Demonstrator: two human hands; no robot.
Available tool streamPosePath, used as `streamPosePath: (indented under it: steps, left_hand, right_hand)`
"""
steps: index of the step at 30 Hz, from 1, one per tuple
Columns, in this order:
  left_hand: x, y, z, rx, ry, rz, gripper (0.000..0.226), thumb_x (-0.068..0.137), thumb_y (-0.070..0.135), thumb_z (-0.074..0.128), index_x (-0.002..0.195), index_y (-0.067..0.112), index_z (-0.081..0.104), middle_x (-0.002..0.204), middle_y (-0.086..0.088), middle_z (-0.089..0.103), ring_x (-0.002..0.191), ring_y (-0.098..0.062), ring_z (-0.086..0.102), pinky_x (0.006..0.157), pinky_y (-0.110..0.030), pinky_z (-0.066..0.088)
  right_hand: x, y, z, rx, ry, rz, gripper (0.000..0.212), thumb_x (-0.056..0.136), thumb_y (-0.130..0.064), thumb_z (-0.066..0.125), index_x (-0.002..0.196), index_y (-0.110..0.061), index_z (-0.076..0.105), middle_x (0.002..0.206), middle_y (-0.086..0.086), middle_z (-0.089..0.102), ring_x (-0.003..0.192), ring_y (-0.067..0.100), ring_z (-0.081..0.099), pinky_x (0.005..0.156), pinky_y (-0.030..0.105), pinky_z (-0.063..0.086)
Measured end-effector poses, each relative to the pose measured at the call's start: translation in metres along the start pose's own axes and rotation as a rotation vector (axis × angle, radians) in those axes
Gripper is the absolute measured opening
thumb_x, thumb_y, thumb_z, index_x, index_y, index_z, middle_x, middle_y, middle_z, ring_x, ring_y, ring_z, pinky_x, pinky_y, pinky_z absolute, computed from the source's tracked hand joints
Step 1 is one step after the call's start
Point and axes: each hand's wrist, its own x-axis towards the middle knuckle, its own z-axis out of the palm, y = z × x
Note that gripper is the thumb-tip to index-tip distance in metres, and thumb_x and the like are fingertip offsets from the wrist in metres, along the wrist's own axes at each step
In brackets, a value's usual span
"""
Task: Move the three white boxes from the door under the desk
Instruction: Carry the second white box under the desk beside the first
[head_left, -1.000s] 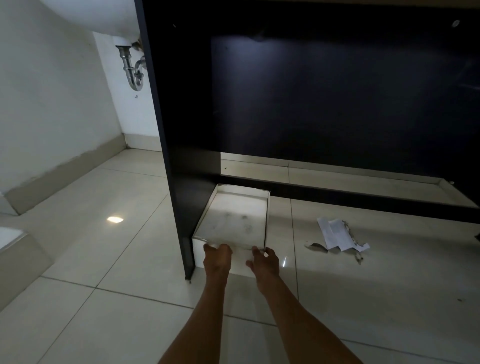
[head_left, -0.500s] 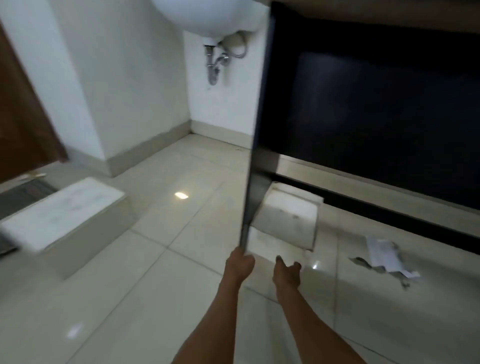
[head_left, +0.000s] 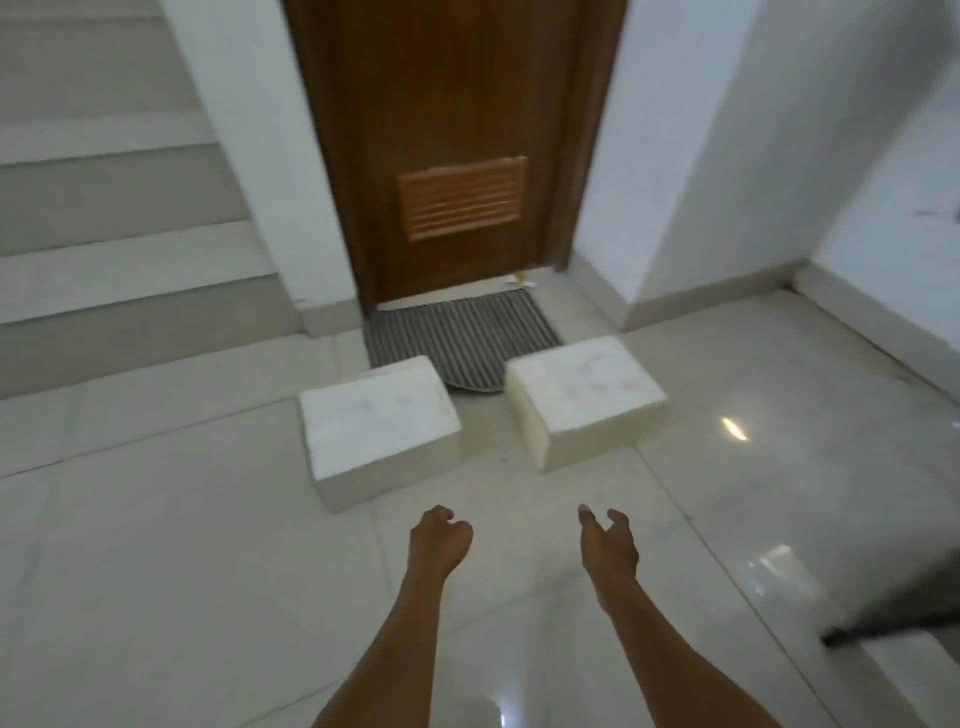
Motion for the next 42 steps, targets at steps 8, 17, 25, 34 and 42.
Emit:
streamPosePath:
  steps: [8,17,25,34,42]
  left_hand:
    - [0.106,-0.059,-0.185,-0.026,0.392,-0.168,0.041,0.092,0.014,0.05,0.13,0.001,0.053,0.141,-0.02,0.052,0.13,-0.034,0.05,0.107,-0.032,0.037]
    - [0.273,-0.048,-0.19,-0.12,0.38,-0.13,0.046,0.101,0.025,0.037,0.132,-0.008,0.044,0.138,-0.028,0.049,0.128,-0.04,0.047,0.104,-0.04,0.037]
    - [0.285,-0.092,-0.185,-0.128,0.547,0.132,0.027,0.095,0.01,0.039,0.077,0.006,0.057,0.078,-0.012,0.063,0.076,-0.027,0.057,0.067,-0.032,0.04]
    - [0.245,-0.044,-0.206,0.173,0.63,0.186,0.011,0.075,-0.008,0.045,0.074,-0.001,0.053,0.087,-0.025,0.067,0.082,-0.04,0.062,0.061,-0.034,0.04]
    - [0.127,0.067,-0.234,0.24,0.62,0.311,0.018,0.075,-0.006,0.045,0.085,-0.006,0.06,0.09,-0.025,0.067,0.079,-0.038,0.06,0.061,-0.035,0.043]
  right_hand:
    - [0.02,-0.113,0.179,-0.257,-0.247,-0.345,0.044,0.098,-0.028,0.045,0.138,-0.01,0.045,0.142,0.013,0.05,0.13,0.03,0.047,0.108,0.039,0.037]
    - [0.144,-0.15,0.3,-0.529,-0.289,-0.585,0.042,0.099,-0.024,0.042,0.135,-0.003,0.047,0.138,0.015,0.053,0.129,0.03,0.048,0.107,0.037,0.038]
    - [0.171,-0.13,0.323,-0.724,-0.182,-0.716,0.031,0.098,-0.018,0.041,0.117,0.0,0.057,0.121,0.019,0.062,0.115,0.033,0.057,0.097,0.037,0.045]
    - [0.142,-0.149,0.286,-0.593,-0.151,-0.732,0.024,0.096,-0.011,0.041,0.075,-0.008,0.05,0.091,0.018,0.063,0.076,0.023,0.05,0.066,0.027,0.034]
    - [0.061,-0.222,0.152,-0.543,-0.013,-0.751,0.026,0.096,-0.012,0.04,0.089,0.004,0.06,0.106,0.028,0.064,0.1,0.039,0.059,0.076,0.035,0.044]
